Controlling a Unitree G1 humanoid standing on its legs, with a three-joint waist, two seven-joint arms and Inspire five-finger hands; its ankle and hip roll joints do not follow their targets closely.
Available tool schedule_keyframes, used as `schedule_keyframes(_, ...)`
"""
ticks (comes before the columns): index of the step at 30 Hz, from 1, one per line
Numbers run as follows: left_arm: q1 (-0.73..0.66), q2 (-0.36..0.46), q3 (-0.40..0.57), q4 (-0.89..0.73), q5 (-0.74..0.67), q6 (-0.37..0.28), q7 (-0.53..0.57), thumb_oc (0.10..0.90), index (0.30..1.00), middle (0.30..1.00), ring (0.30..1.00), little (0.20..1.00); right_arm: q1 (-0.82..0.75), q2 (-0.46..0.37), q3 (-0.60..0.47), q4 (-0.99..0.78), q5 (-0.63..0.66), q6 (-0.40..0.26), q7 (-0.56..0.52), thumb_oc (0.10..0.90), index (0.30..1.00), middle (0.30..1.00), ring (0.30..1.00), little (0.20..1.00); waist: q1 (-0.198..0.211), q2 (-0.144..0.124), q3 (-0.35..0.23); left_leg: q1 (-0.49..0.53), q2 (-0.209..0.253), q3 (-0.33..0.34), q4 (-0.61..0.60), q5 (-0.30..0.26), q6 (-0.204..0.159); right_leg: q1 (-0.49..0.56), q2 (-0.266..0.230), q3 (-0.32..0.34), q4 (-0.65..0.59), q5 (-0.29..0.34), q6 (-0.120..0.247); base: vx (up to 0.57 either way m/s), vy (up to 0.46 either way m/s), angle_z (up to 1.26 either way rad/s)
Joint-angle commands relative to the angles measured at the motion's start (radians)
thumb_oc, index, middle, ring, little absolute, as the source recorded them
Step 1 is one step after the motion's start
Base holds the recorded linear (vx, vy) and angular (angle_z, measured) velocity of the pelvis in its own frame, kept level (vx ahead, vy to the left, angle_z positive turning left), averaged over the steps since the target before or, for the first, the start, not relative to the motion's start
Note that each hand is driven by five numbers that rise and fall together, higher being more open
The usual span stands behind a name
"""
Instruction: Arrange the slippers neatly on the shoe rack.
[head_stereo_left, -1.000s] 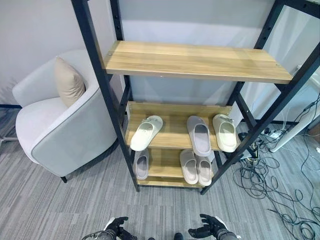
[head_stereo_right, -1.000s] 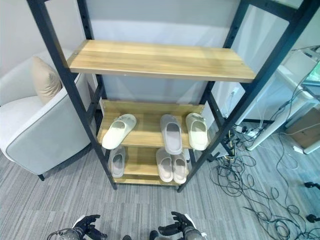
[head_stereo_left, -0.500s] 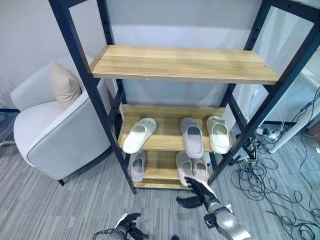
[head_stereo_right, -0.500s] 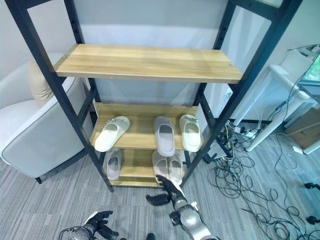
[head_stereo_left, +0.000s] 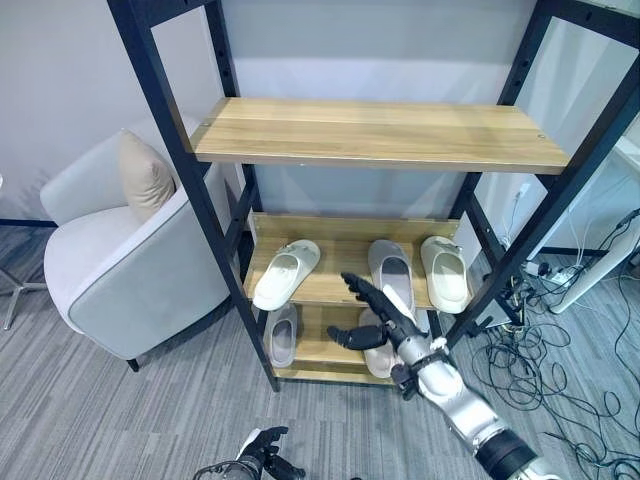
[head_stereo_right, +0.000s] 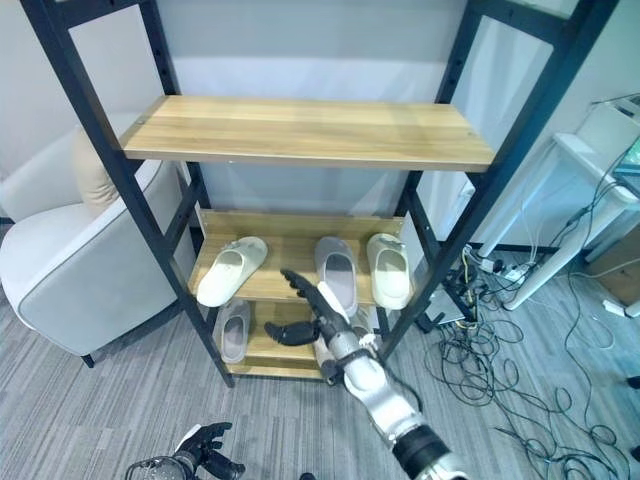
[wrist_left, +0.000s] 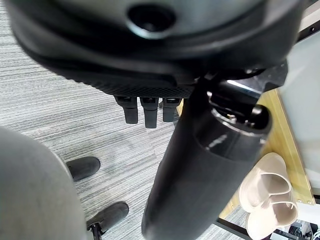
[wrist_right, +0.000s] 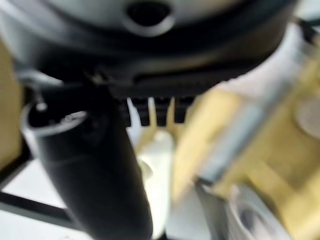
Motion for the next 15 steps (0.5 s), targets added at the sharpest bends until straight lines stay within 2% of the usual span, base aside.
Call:
schedule_keyframes(1, 0.005, -0.019, -0.042, 0.066, 0.037, -0.031, 0.011, 0.800, 0.900, 0.900, 0.900, 0.900, -0.179, -0.029, -0.071, -0.107, -0.122, -0.069, -0.109, 0.800, 0.900, 0.900, 0.900, 0.900, 0.042, -0.050, -0.004, -0.030, -0.011, 0.047, 0.007, -0.125, 0.024, 0.016, -0.022, 0.022, 0.007, -0.116, 0.044, 0.00, 0.000, 0.00)
schedule_keyframes(4, 0.006, -0.017, -0.047, 0.062, 0.043, -0.031, 0.012, 0.800, 0.900, 0.900, 0.900, 0.900, -0.243, -0.069, -0.072, -0.086, -0.198, -0.050, -0.150, 0.800, 0.900, 0.900, 0.900, 0.900, 0.048, -0.054, 0.003, -0.039, -0.010, 0.044, 0.007, -0.124, 0.024, 0.009, -0.021, 0.019, 0.007, -0.116, 0.045, -0.01, 0.002, 0.03)
schedule_keyframes(9, 0.001, -0.015, -0.056, 0.052, 0.048, -0.033, 0.008, 0.800, 0.900, 0.900, 0.900, 0.900, -0.379, -0.186, -0.058, -0.013, -0.357, 0.010, -0.228, 0.800, 0.900, 0.900, 0.900, 0.900, 0.061, -0.067, 0.032, -0.072, -0.011, 0.036, 0.007, -0.114, 0.021, -0.018, -0.020, 0.008, 0.007, -0.114, 0.046, -0.04, 0.008, 0.08)
schedule_keyframes(15, -0.007, -0.006, -0.062, 0.040, 0.040, -0.035, 0.010, 0.800, 0.900, 0.900, 0.900, 0.900, -0.447, -0.261, -0.043, 0.117, -0.403, 0.063, -0.260, 0.800, 0.900, 0.900, 0.900, 0.900, 0.064, -0.074, 0.061, -0.099, -0.015, 0.025, 0.007, -0.107, 0.019, -0.039, -0.022, -0.004, 0.007, -0.112, 0.046, -0.02, 0.003, 0.03)
